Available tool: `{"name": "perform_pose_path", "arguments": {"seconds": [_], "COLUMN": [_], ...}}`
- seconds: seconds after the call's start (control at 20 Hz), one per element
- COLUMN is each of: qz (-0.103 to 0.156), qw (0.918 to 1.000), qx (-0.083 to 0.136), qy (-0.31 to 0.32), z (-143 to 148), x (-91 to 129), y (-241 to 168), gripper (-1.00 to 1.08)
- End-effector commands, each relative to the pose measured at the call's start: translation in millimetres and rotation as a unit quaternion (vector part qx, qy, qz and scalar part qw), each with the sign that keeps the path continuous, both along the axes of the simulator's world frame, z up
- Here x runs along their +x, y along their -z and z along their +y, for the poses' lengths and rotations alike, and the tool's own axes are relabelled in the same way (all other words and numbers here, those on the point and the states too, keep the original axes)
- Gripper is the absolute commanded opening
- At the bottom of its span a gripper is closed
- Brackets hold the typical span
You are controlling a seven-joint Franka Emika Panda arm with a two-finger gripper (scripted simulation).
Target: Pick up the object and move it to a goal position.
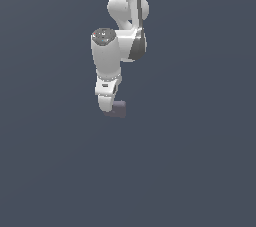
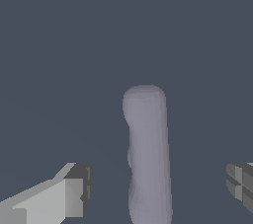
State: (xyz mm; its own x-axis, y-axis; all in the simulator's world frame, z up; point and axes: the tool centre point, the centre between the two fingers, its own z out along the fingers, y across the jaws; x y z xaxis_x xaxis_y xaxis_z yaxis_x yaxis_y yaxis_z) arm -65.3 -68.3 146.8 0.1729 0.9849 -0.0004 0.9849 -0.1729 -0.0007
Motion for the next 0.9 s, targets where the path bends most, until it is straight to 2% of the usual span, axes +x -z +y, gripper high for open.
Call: {"name": "perform_pose_path", "arguments": {"seconds": [0.0, 0.5, 0.85], "qz": [0.0, 0.0, 0.0], "qw": [0.9999, 0.9996, 0.9996], "qx": [0.0, 0.0, 0.0], "qy": [-0.014, -0.027, -0.029], "z": [-0.8, -1.8, -1.4], "x": [-1.3, -2.7, -3.6], "y": [0.5, 2.3, 27.1], "gripper": [1.0, 1.0, 1.0]}}
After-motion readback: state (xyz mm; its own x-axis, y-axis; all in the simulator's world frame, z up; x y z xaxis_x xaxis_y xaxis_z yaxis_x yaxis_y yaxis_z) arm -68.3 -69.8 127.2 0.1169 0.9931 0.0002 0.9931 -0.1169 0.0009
